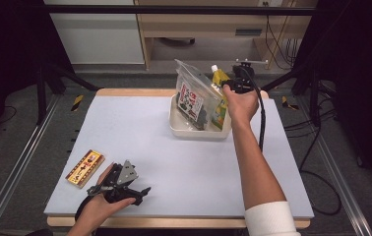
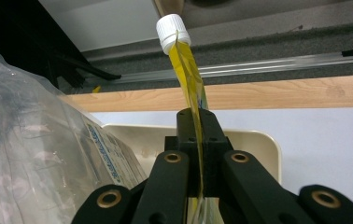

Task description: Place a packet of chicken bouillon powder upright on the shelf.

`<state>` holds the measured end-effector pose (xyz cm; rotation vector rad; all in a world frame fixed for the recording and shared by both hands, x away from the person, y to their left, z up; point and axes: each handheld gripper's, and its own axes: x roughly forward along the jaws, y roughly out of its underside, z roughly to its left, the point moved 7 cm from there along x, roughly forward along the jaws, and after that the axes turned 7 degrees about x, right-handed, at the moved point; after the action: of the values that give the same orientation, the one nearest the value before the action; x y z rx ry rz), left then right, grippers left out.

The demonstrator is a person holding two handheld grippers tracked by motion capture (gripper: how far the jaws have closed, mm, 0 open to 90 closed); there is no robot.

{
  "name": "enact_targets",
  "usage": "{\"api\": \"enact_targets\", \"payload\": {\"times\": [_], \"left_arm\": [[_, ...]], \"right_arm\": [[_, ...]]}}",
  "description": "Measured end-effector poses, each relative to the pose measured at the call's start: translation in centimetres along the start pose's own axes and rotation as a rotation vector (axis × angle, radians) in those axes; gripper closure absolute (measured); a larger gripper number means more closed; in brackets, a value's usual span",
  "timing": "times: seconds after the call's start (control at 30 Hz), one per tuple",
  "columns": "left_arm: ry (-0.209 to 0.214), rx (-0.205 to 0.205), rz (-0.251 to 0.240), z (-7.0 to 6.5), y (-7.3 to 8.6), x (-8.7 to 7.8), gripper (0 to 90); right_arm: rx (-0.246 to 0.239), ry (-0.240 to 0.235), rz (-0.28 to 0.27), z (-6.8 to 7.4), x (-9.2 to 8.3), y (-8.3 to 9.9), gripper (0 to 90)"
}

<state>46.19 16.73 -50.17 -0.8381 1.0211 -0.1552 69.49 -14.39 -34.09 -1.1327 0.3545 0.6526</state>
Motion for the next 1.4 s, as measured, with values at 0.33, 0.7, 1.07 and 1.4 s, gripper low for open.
{"api": "enact_targets", "payload": {"times": [0.33,0.7,1.07,1.4], "left_arm": [[0.004,0.003,0.001,-0.2,-0.1,0.1,9.3],[0.01,0.009,0.009,-0.3,0.0,0.3,9.2],[0.007,0.013,0.012,-0.3,0.0,0.2,9.1],[0.008,0.016,0.017,-0.3,0.1,0.3,9.2]], "right_arm": [[0.009,-0.001,-0.016,0.0,0.4,0.3,90.0],[-0.03,0.0,-0.016,-0.1,0.4,1.1,90.0],[-0.046,0.003,-0.003,-0.6,-0.1,2.0,90.0],[-0.091,0.04,0.003,-1.3,-0.7,3.1,90.0]]}}
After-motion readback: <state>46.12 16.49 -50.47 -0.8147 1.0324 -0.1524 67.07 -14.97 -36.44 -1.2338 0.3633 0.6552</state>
